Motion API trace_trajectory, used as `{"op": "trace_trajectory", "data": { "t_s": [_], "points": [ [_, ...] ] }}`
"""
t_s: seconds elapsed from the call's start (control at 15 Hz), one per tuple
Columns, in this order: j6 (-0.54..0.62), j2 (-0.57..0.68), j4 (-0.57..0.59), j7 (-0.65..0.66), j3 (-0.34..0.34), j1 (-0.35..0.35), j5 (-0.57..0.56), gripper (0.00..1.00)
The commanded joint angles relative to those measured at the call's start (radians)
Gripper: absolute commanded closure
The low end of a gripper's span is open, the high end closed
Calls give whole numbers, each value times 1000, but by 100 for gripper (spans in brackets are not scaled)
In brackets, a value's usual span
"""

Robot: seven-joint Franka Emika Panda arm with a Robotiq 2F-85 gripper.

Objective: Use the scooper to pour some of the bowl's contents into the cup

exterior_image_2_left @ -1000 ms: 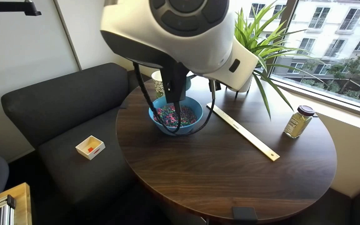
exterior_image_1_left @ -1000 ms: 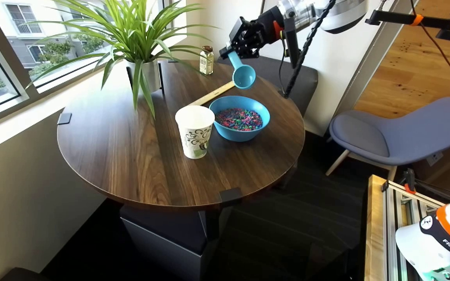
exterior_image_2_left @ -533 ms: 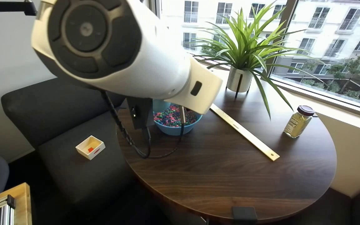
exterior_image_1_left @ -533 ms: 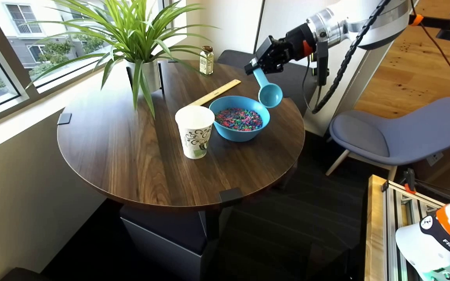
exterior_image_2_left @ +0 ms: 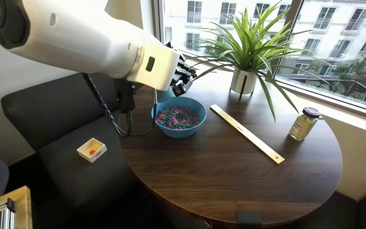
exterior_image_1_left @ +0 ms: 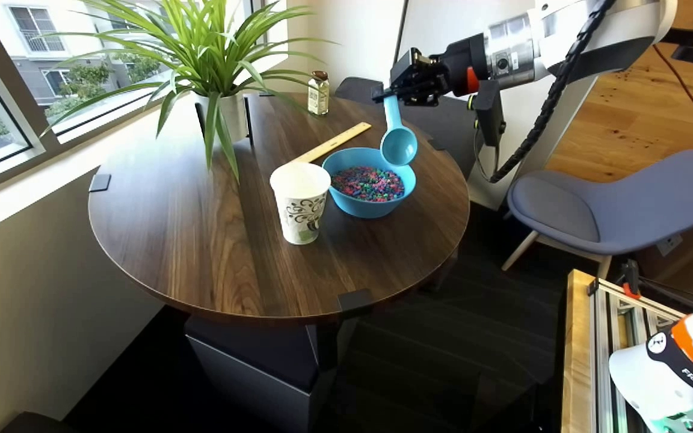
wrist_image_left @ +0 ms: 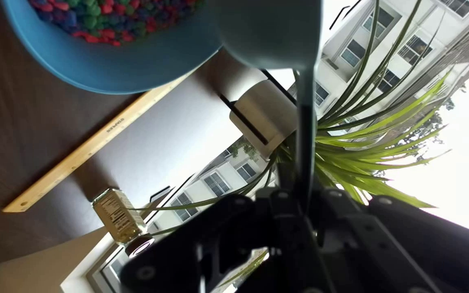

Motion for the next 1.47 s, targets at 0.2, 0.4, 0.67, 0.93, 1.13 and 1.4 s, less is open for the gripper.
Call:
{"op": "trace_trajectory", "data": {
  "t_s": [0.2,0.4,0.67,0.93,1.13,1.4],
  "points": [
    [-16,3,41,-119,-2,-24,76,98],
    [-86,13,73,-287,-17,-57,100,98],
    [-191,56,75,-408,-36,-82,97,98],
    [-179,69,70,-387,-37,-81,72,92],
    [-179,97,79,-392,-37,-81,72,98],
    [-209,118,112,-603,-43,-99,185,98]
  ]
}}
